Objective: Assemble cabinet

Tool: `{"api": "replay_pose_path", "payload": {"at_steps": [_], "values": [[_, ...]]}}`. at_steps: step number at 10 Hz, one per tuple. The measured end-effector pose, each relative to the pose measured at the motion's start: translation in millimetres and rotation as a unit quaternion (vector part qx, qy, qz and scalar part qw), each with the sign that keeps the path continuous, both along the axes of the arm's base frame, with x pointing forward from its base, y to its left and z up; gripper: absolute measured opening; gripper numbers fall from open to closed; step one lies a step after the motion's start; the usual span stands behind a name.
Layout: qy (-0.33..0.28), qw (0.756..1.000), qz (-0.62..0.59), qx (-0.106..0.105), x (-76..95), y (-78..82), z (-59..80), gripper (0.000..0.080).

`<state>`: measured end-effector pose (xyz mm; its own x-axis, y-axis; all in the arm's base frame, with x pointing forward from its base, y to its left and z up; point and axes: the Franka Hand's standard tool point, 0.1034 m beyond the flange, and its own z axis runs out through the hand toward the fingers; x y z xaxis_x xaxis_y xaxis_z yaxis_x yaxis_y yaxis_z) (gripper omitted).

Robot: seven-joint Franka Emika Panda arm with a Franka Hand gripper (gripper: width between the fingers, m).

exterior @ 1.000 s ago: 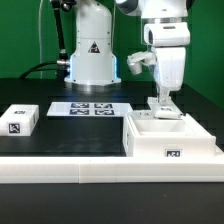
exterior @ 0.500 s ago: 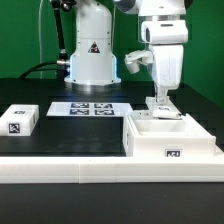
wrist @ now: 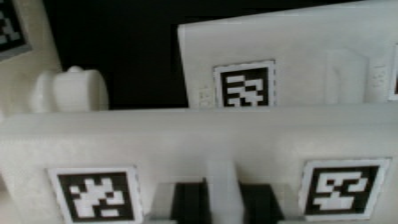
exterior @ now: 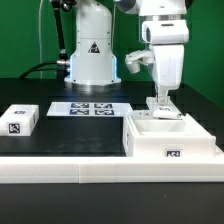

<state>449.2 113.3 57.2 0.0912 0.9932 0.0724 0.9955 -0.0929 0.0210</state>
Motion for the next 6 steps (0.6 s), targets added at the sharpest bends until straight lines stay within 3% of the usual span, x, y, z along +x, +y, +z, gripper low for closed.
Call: {"api": "replay_pose_path", "payload": {"at_steps": [6], "values": [[-0.003,1.0,-0.009,0.001,4.8,1.3,1.4,0.007]]}}
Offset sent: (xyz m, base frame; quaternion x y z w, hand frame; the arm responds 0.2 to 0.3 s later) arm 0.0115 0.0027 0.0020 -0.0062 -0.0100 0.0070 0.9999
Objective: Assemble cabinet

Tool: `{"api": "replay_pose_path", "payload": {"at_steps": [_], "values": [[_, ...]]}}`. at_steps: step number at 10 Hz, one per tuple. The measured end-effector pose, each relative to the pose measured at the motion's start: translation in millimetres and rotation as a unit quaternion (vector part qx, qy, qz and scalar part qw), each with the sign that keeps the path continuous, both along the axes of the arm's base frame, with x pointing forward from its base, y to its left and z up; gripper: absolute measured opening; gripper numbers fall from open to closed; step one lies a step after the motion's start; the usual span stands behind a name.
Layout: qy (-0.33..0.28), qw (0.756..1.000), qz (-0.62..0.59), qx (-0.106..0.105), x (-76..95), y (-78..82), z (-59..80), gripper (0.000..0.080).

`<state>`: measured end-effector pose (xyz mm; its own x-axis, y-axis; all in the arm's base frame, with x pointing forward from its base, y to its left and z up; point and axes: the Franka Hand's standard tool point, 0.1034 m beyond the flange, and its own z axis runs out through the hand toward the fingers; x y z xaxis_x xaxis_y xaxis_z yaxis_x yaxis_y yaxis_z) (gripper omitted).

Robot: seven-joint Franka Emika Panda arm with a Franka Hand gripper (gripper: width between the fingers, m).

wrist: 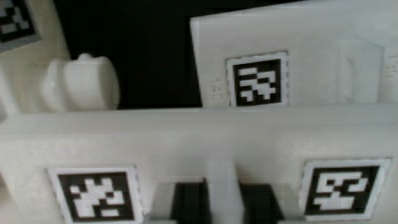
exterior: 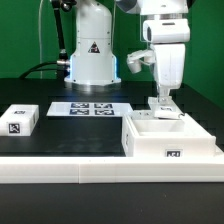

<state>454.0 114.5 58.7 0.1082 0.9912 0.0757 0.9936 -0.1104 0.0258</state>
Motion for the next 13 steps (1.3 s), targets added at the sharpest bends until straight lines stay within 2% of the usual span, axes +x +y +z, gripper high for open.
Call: {"api": "replay_pose_path", "payload": {"at_steps": [3,7,13], "values": [[0.005,1.0,0.001,-0.002,1.3,-3.0,-0.5,0.007],[0.005,1.0,-0.004,0.001,18.5,-2.5,-1.5,0.007],[0.002,1.0,-0.002,0.003,23.2,-2.5,-1.3,0.007]]}}
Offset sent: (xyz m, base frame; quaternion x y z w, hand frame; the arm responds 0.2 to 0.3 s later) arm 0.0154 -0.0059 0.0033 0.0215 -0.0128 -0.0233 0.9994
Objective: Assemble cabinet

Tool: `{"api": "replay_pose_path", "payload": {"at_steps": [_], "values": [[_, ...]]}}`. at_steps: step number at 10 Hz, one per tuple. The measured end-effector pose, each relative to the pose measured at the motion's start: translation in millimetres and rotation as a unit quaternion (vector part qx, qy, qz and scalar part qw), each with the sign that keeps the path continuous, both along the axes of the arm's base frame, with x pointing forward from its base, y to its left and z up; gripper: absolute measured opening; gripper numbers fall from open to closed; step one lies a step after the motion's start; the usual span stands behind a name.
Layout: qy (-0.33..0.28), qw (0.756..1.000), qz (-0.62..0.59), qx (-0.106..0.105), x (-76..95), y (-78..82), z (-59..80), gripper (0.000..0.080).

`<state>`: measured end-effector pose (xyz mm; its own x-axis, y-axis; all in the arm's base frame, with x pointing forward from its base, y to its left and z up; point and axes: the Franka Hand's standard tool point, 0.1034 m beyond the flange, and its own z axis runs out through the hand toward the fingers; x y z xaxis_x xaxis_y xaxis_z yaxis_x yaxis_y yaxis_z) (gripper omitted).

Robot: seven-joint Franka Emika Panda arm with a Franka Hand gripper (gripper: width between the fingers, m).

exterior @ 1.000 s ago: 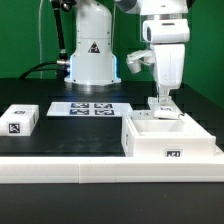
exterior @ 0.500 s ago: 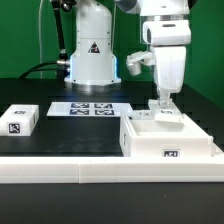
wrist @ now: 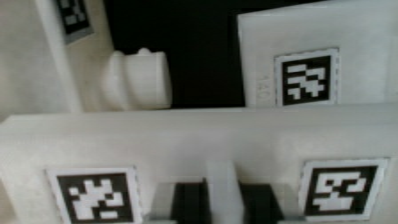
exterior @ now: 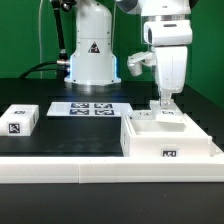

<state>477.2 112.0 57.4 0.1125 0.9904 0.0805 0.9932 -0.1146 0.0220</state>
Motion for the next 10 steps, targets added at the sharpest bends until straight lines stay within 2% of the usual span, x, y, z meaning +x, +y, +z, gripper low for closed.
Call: {"api": "replay_pose_path", "payload": {"at_steps": [4,8,10], "values": [[-0.012,1.0,0.011,0.006,34.8,-5.0,0.3,0.007],[-0.013,1.0,0.011,0.007,37.2,-4.6,0.5,0.007],[-0.026,1.0,0.012,0.011,47.3,-5.7,0.6,0.007]]}}
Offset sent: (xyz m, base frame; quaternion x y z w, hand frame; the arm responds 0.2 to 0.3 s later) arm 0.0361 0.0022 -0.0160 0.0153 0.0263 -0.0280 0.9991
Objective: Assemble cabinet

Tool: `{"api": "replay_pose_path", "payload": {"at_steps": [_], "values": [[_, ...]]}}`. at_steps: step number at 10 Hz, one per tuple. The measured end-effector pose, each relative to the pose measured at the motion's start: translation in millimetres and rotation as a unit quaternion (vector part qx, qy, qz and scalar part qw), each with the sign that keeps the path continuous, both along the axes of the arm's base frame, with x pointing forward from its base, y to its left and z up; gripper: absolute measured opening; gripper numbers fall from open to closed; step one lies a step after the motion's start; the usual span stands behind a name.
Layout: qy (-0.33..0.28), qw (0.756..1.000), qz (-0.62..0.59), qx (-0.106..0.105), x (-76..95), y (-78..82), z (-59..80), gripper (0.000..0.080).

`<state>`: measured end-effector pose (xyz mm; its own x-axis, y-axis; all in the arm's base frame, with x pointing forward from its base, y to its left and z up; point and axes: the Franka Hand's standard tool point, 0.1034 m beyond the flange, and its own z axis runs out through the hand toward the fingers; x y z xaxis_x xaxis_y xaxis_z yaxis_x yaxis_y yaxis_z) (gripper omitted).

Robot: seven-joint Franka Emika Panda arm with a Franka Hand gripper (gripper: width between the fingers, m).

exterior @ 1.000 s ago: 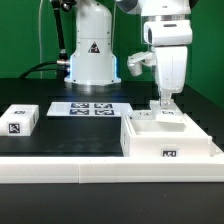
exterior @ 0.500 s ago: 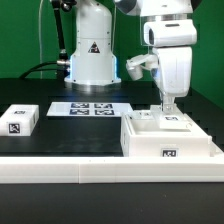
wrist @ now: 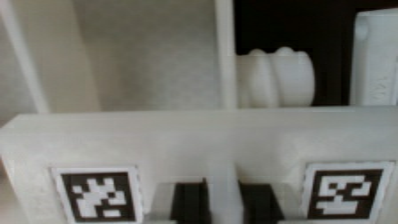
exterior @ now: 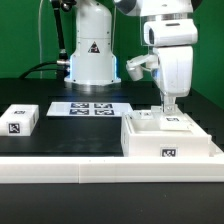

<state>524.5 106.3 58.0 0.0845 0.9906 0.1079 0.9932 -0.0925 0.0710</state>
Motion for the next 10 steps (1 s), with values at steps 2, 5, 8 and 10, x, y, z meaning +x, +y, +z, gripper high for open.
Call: {"api": "replay_pose_path", "payload": {"at_steps": [2,5,8,10], "values": [[-0.004,1.0,-0.004,0.003,18.5,0.2,1.1,0.007],[-0.016,1.0,-0.005,0.009,44.6,-1.8,1.1,0.0071],[-0.018,1.0,-0.008,0.011,49.9,-2.1,0.2,0.0078],[-0.018,1.0,-0.009,0.01,49.8,-2.3,0.7,0.0078]]}}
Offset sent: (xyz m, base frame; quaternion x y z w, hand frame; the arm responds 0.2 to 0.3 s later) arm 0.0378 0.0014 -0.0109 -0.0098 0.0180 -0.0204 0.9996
